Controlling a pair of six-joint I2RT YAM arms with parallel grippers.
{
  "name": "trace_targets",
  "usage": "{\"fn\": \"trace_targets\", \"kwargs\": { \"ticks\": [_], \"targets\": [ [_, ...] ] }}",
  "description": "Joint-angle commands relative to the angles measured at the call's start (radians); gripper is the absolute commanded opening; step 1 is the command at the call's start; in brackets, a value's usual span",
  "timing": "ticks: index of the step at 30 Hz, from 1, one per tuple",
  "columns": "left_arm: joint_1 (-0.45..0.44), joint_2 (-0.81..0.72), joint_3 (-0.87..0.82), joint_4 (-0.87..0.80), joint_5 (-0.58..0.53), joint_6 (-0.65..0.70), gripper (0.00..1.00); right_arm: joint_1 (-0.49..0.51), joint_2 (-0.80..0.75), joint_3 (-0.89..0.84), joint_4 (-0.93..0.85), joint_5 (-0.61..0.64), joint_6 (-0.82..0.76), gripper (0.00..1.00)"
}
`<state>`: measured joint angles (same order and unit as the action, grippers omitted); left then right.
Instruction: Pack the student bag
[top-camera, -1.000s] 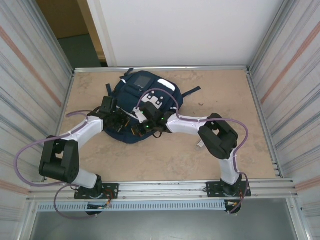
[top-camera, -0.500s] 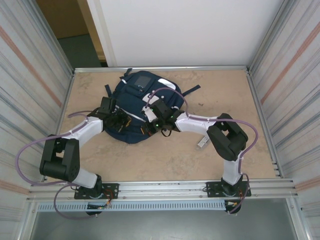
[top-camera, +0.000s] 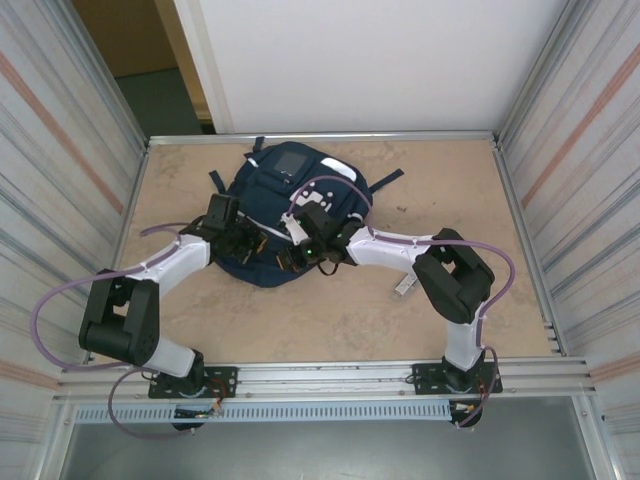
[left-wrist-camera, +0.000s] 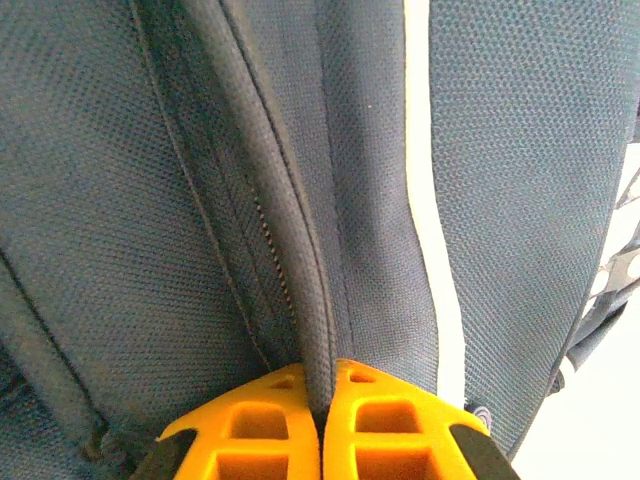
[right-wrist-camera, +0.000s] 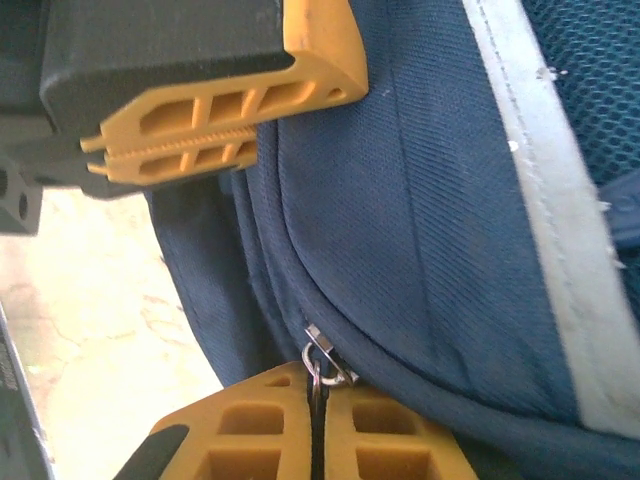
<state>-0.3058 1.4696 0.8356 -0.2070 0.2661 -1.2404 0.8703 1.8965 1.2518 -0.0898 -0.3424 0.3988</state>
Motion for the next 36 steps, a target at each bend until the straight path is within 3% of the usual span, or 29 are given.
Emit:
{"fn": "trace_targets", "kwargs": {
  "ticks": [1, 4, 9, 15, 20, 26, 29, 36],
  "targets": [
    [-0.046, -0.026, 0.002, 0.122, 0.053, -0.04, 0.11, 0.024, 0.009, 0.012, 0.142, -0.099, 0.11, 0.14],
    [-0.023, -0.032, 0.014, 0.094, 0.062, 0.018, 0.28, 0.014, 0.002, -0.002, 0.145, -0.068, 0.166, 0.29],
    [0.027, -0.098, 0.016, -0.01, 0.091, 0.229, 0.35, -0.009, -0.088, -0.083, 0.106, -0.064, 0.141, 0.43],
    [0.009, -0.164, -0.012, -0.073, 0.19, 0.466, 0.36, -0.059, -0.262, -0.191, 0.013, -0.085, -0.034, 0.48],
    [-0.014, -0.195, -0.052, -0.11, 0.191, 0.565, 0.37, -0.09, -0.344, -0.209, -0.068, -0.006, -0.405, 0.51],
    [-0.077, -0.177, -0.032, -0.125, 0.176, 0.659, 0.4, -0.089, -0.279, -0.182, -0.07, 0.026, -0.957, 0.55],
    [-0.097, -0.13, 0.0, -0.171, 0.165, 0.69, 0.43, -0.092, -0.209, -0.133, -0.056, 0.066, -1.078, 0.56],
    [-0.123, -0.064, 0.0, -0.193, 0.13, 0.652, 0.46, -0.104, -0.127, -0.093, 0.027, 0.069, -1.166, 0.57]
  ]
}}
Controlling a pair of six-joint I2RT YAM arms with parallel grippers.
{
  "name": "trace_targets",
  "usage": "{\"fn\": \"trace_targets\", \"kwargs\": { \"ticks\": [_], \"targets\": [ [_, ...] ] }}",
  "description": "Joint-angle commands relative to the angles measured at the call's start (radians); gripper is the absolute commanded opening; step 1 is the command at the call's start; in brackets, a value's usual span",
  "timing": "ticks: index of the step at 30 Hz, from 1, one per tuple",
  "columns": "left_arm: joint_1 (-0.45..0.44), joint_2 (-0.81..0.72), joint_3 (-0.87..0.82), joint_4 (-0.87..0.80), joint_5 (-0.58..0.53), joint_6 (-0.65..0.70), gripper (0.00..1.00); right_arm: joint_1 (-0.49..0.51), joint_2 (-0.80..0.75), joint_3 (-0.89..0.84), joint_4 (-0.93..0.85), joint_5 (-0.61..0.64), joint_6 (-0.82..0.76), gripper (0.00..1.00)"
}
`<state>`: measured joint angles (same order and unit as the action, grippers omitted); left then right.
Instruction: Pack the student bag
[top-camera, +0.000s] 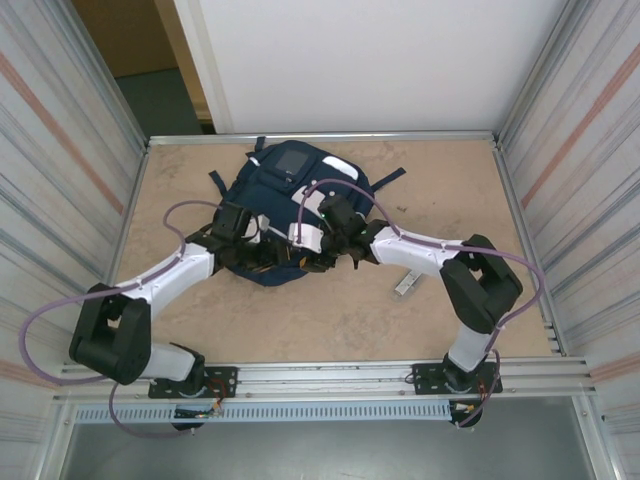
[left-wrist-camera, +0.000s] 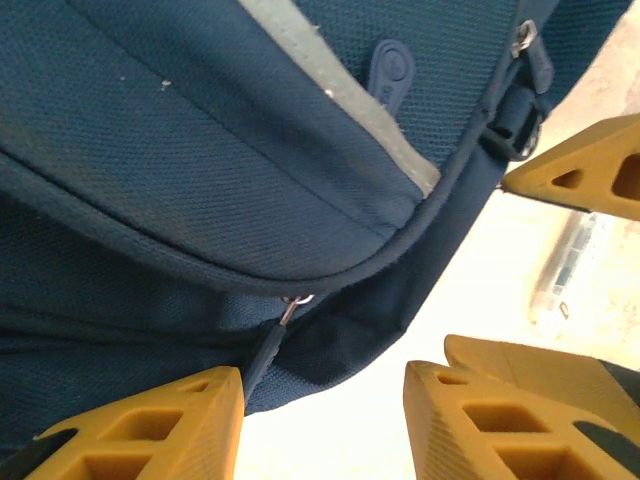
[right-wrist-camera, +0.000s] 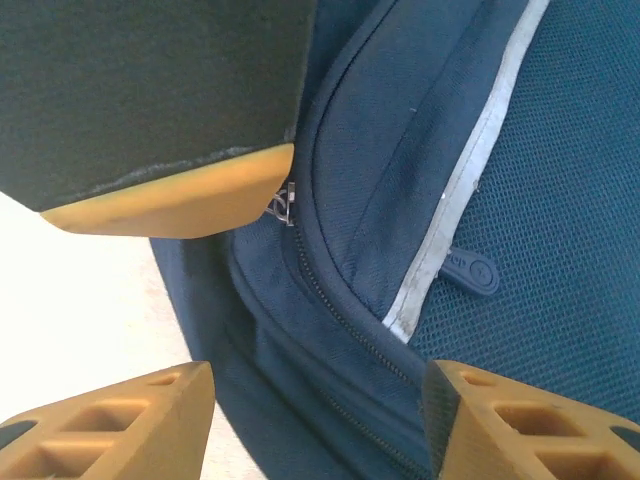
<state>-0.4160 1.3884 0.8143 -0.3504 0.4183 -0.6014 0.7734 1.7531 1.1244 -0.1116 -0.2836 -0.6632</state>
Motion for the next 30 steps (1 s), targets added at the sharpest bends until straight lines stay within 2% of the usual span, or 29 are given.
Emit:
{"fn": "trace_targets", "kwargs": {
  "ticks": [1, 6, 11, 14, 16, 17, 19, 20, 22, 25, 28, 30],
  "targets": [
    [-0.019, 0.021, 0.023, -0.051, -0.041, 0.008, 0.46, -0.009, 0.022, 0.032, 0.07, 0.003, -0.108, 0.57],
    [-0.032, 0.06, 0.046, -0.062, -0.129, 0.009, 0.46, -0.003, 0.059, 0.021, 0.152, -0.016, -0.157, 0.57],
    [-0.033, 0.115, 0.047, -0.02, -0.136, 0.029, 0.44, -0.002, 0.108, 0.033, 0.205, -0.02, -0.187, 0.54],
    [-0.033, 0.146, 0.051, -0.005, -0.132, 0.046, 0.37, -0.006, 0.135, 0.038, 0.214, -0.003, -0.203, 0.52],
    [-0.033, 0.154, 0.052, 0.004, -0.128, 0.054, 0.25, -0.006, 0.142, 0.033, 0.224, -0.001, -0.203, 0.5],
    [-0.033, 0.155, 0.051, 0.014, -0.127, 0.06, 0.17, -0.007, 0.142, 0.027, 0.233, -0.008, -0.205, 0.49],
    [-0.033, 0.148, 0.046, 0.035, -0.12, 0.07, 0.02, -0.01, 0.142, 0.011, 0.266, -0.011, -0.195, 0.42],
    [-0.033, 0.141, 0.046, 0.042, -0.114, 0.079, 0.0, -0.01, 0.141, 0.004, 0.275, -0.006, -0.192, 0.34],
    [-0.033, 0.114, 0.048, 0.041, -0.104, 0.097, 0.0, -0.018, 0.119, -0.015, 0.281, 0.001, -0.187, 0.2],
    [-0.033, 0.056, 0.051, 0.011, -0.151, 0.144, 0.0, -0.068, 0.065, -0.07, 0.286, -0.03, -0.182, 0.08],
    [-0.026, 0.0, 0.054, -0.051, -0.26, 0.182, 0.0, -0.132, 0.023, -0.119, 0.287, -0.032, -0.187, 0.02],
    [-0.014, -0.02, 0.043, -0.068, -0.292, 0.179, 0.0, -0.177, -0.004, -0.151, 0.293, -0.038, -0.189, 0.02]
  ]
}}
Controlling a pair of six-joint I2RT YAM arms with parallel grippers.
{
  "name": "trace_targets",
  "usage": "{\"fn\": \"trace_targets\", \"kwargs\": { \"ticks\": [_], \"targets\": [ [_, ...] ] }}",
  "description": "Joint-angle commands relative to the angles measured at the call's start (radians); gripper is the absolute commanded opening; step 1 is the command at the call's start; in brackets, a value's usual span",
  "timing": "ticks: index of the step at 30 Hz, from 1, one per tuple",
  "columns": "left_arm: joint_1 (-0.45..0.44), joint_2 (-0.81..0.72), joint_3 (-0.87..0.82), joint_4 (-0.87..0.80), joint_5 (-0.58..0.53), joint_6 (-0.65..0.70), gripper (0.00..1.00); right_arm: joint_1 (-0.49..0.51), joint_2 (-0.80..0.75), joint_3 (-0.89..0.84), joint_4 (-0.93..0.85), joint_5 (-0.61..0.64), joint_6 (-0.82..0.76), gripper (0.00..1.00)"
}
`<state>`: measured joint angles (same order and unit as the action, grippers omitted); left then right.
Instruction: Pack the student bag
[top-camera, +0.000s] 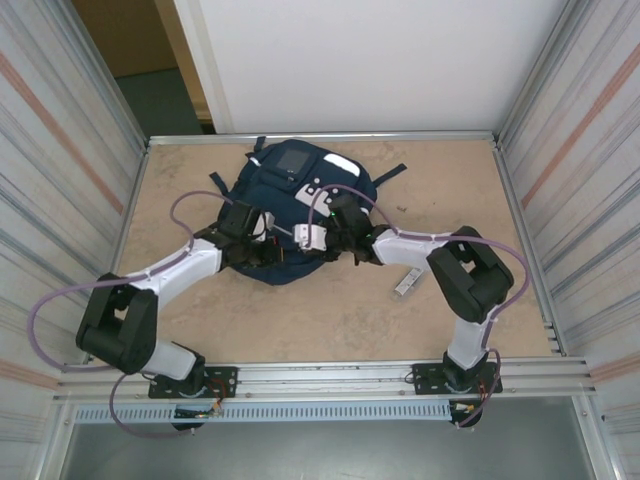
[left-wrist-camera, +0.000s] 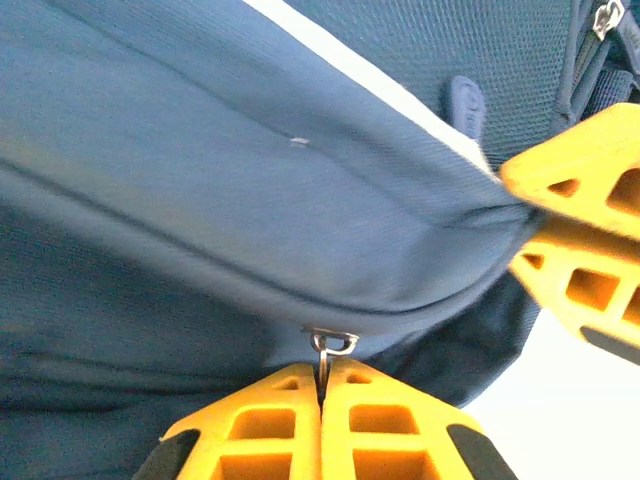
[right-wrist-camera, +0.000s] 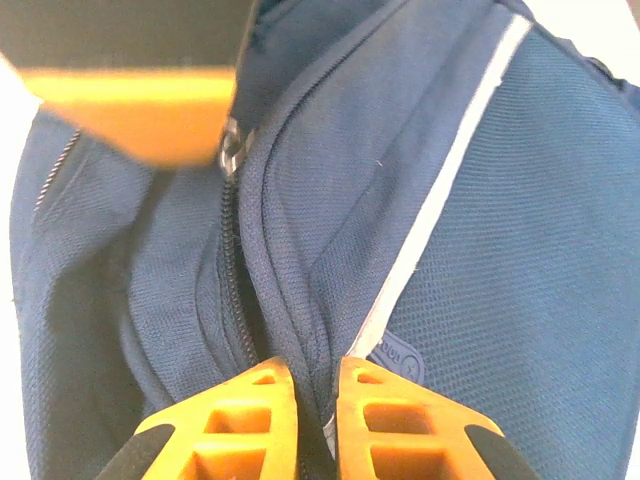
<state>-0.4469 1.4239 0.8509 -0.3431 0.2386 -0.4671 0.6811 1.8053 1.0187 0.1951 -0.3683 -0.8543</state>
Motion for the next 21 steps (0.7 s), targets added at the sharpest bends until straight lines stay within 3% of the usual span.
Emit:
{"fn": "trace_targets", "kwargs": {
  "ticks": [1, 4, 8, 10, 12, 16, 21],
  "targets": [
    [0.021, -0.056, -0.002, -0.073, -0.113, 0.036, 0.0, -0.108, -0.069, -0.058, -0.01, 0.046, -0.001, 0.02],
    [0.025, -0.035, -0.026, -0.019, -0.017, 0.033, 0.0, -0.17, -0.092, -0.069, -0.037, 0.041, -0.012, 0.08],
    [-0.047, 0.001, -0.002, 0.053, 0.085, 0.052, 0.0, -0.211, -0.148, -0.083, -0.095, 0.016, 0.05, 0.25],
    [-0.103, 0.011, 0.02, 0.107, 0.128, 0.049, 0.0, -0.197, -0.216, -0.106, -0.14, -0.12, 0.099, 0.4],
    [-0.144, 0.021, 0.049, 0.145, 0.152, 0.025, 0.0, -0.17, -0.278, -0.151, -0.103, -0.199, 0.179, 0.45],
    [-0.191, 0.037, 0.121, 0.163, 0.154, -0.008, 0.0, -0.085, -0.332, -0.195, -0.07, -0.143, 0.207, 0.5],
    [-0.208, 0.043, 0.17, 0.152, 0.149, 0.011, 0.0, -0.069, -0.281, -0.186, -0.038, -0.072, 0.203, 0.5]
  ]
}}
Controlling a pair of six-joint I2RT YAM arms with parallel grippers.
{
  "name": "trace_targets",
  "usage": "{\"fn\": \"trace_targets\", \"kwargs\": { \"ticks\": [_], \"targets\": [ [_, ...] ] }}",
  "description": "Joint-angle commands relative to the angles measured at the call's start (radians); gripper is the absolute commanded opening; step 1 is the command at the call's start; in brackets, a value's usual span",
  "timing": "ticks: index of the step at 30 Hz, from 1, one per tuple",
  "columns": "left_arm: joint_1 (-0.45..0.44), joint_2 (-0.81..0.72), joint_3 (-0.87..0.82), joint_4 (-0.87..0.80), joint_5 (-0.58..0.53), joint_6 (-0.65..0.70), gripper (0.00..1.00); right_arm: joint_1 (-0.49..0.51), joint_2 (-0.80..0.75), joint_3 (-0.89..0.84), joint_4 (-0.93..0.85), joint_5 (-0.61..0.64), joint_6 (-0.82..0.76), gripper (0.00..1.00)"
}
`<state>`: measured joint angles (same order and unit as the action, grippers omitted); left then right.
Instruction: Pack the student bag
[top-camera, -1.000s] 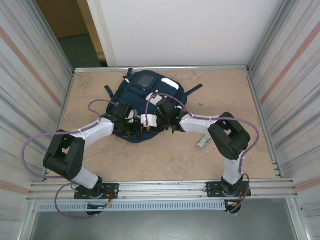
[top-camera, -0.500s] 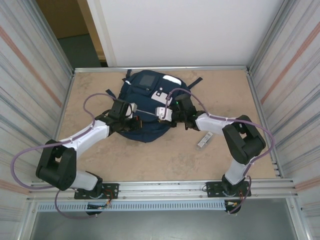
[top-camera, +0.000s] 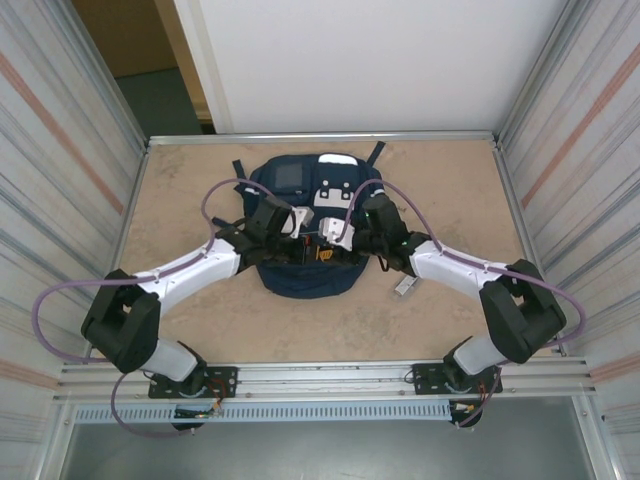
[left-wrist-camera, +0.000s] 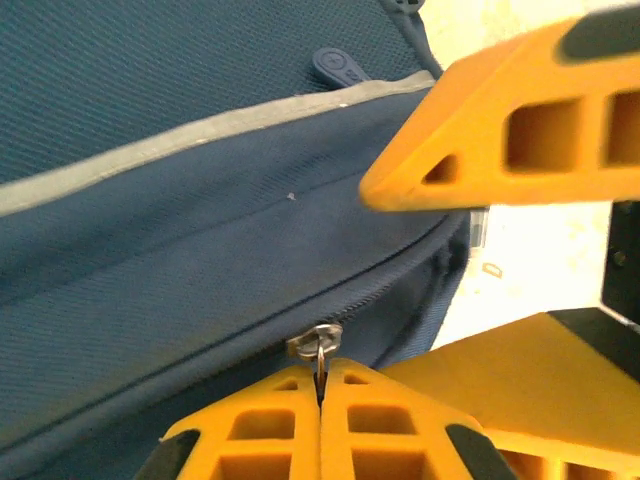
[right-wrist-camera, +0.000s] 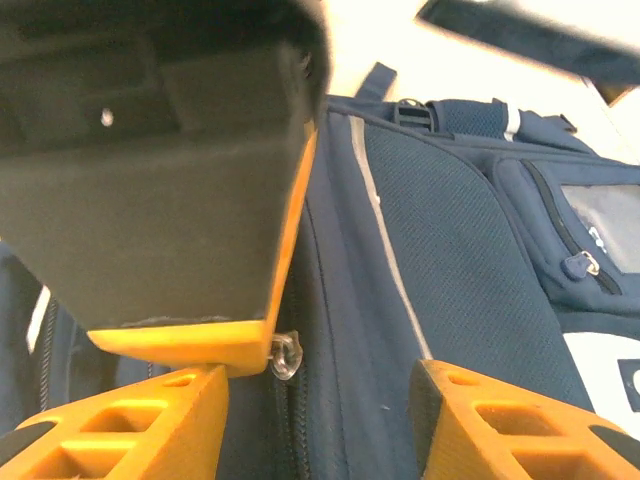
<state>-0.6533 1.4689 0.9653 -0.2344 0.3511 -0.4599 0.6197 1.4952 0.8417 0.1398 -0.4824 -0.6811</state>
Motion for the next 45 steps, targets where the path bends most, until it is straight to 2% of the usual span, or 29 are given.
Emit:
{"fn": "trace_targets", "kwargs": {
  "ticks": [1, 2, 5, 7, 8, 11, 13, 17, 20, 23, 26, 28, 29, 30, 31, 32, 33, 34, 35, 37, 39, 43, 45],
  "targets": [
    [-0.002, -0.007, 0.059, 0.03, 0.021, 0.005, 0.0, -0.011, 0.04, -0.004, 0.011, 0.059, 0.013, 0.49],
    [-0.002, -0.012, 0.055, 0.024, 0.013, 0.008, 0.0, -0.017, 0.044, -0.002, 0.013, 0.069, 0.0, 0.45],
    [0.0, -0.036, 0.016, 0.016, -0.017, 0.023, 0.0, -0.054, 0.033, -0.011, 0.02, 0.079, -0.018, 0.15],
    [0.012, -0.057, -0.009, -0.033, -0.076, 0.033, 0.0, -0.083, 0.009, -0.016, -0.002, 0.069, -0.031, 0.03],
    [0.024, -0.068, -0.02, -0.061, -0.103, 0.034, 0.0, -0.093, -0.002, -0.015, -0.02, 0.062, -0.042, 0.0],
    [0.092, -0.107, -0.071, -0.169, -0.235, 0.018, 0.0, -0.13, -0.025, -0.015, -0.068, 0.022, -0.071, 0.0],
    [0.181, -0.132, -0.118, -0.22, -0.31, -0.021, 0.0, -0.158, -0.028, -0.018, -0.069, -0.005, -0.069, 0.0],
    [0.342, -0.157, -0.17, -0.236, -0.291, -0.051, 0.0, -0.162, -0.007, -0.009, -0.074, -0.006, -0.074, 0.0],
    [0.366, -0.147, -0.166, -0.186, -0.311, 0.027, 0.09, -0.16, 0.004, -0.011, -0.067, -0.012, -0.077, 0.02],
    [0.369, -0.092, -0.148, -0.134, -0.419, 0.114, 0.1, -0.162, 0.005, -0.021, -0.058, -0.015, -0.076, 0.03],
    [0.371, -0.045, -0.086, -0.117, -0.404, 0.159, 0.34, -0.162, 0.005, -0.018, -0.06, -0.019, -0.072, 0.05],
    [0.344, -0.083, -0.1, -0.03, -0.376, 0.26, 0.38, -0.165, 0.002, -0.02, -0.039, -0.004, -0.032, 0.09],
    [0.307, -0.129, -0.13, 0.054, -0.374, 0.367, 0.44, -0.166, -0.002, -0.02, -0.021, 0.012, 0.003, 0.12],
    [0.25, -0.186, -0.177, 0.148, -0.397, 0.494, 0.82, -0.169, -0.005, -0.019, 0.012, 0.025, 0.053, 0.14],
    [0.192, -0.234, -0.234, 0.26, -0.44, 0.605, 0.98, -0.174, -0.003, -0.017, 0.039, 0.031, 0.109, 0.15],
    [0.139, -0.278, -0.328, 0.436, -0.406, 0.758, 0.99, -0.179, 0.001, -0.014, 0.073, 0.027, 0.167, 0.19],
    [0.109, -0.308, -0.398, 0.577, -0.314, 0.9, 0.99, -0.181, 0.009, -0.01, 0.099, 0.022, 0.217, 0.25],
    [0.108, -0.311, -0.437, 0.675, -0.243, 0.978, 0.99, -0.182, 0.014, -0.003, 0.112, 0.027, 0.26, 0.26],
    [0.123, -0.304, -0.429, 0.689, -0.186, 1.009, 0.99, -0.182, 0.021, 0.002, 0.122, 0.033, 0.295, 0.26],
    [0.151, -0.28, -0.343, 0.519, -0.069, 1.118, 0.99, -0.183, 0.028, -0.002, 0.147, 0.028, 0.347, 0.25],
    [0.132, -0.222, -0.273, 0.415, -0.106, 1.246, 0.99, -0.183, 0.028, -0.001, 0.144, 0.002, 0.365, 0.23],
    [0.138, -0.115, -0.211, 0.453, -0.164, 1.288, 0.97, -0.183, 0.027, -0.005, 0.143, -0.022, 0.363, 0.21],
    [0.134, -0.069, -0.169, 0.449, -0.145, 1.295, 0.83, -0.182, 0.021, -0.004, 0.139, -0.021, 0.361, 0.21]
  ]
}}
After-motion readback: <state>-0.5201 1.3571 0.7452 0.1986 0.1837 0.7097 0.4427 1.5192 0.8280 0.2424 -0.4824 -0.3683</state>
